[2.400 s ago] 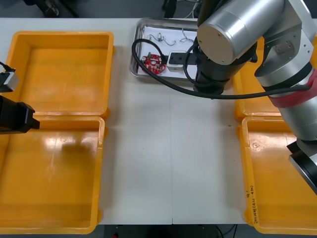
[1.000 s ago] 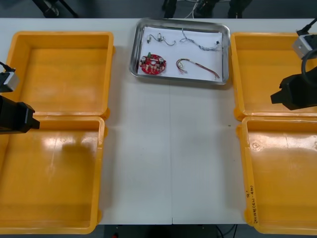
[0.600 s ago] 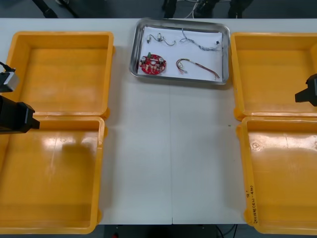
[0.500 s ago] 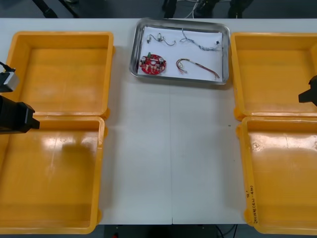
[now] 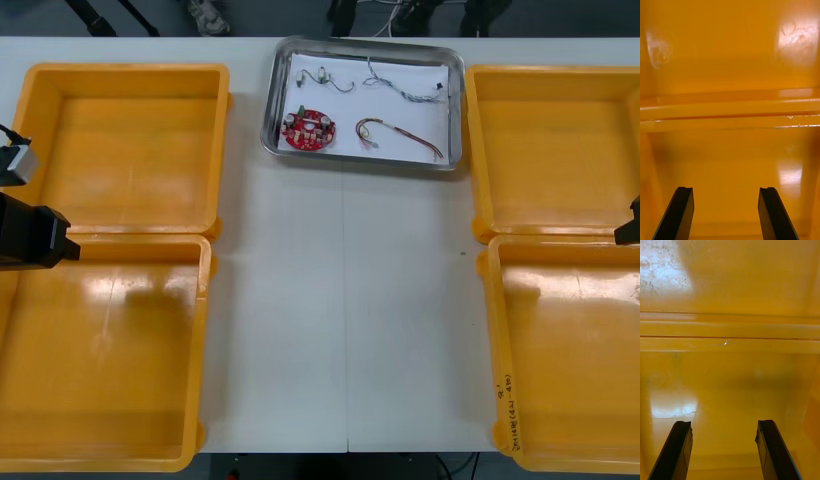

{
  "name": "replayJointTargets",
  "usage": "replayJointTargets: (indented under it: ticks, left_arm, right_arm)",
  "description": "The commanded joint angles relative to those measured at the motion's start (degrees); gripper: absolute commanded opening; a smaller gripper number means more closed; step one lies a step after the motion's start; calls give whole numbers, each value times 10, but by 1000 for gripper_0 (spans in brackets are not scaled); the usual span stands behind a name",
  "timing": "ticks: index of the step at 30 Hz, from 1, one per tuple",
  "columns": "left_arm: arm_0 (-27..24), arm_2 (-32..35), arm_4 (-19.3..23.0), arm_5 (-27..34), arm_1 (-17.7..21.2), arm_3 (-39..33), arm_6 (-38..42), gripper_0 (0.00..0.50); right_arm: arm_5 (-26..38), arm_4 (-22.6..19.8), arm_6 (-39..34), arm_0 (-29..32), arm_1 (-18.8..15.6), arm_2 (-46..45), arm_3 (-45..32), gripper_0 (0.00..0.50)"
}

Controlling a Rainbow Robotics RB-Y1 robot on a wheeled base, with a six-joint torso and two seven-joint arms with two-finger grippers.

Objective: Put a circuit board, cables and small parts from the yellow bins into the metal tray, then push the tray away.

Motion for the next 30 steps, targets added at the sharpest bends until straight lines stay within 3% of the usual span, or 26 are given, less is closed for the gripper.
replayJointTargets:
  ticks: [1, 30]
  left_arm:
    - [5, 16, 4, 4, 11, -16, -54, 500]
    - [5, 16, 4, 4, 11, -16, -54, 500]
  right_arm:
    - [2, 3, 21, 34, -22, -17, 2, 500]
    - [-16, 27, 55, 69, -22, -17, 12, 500]
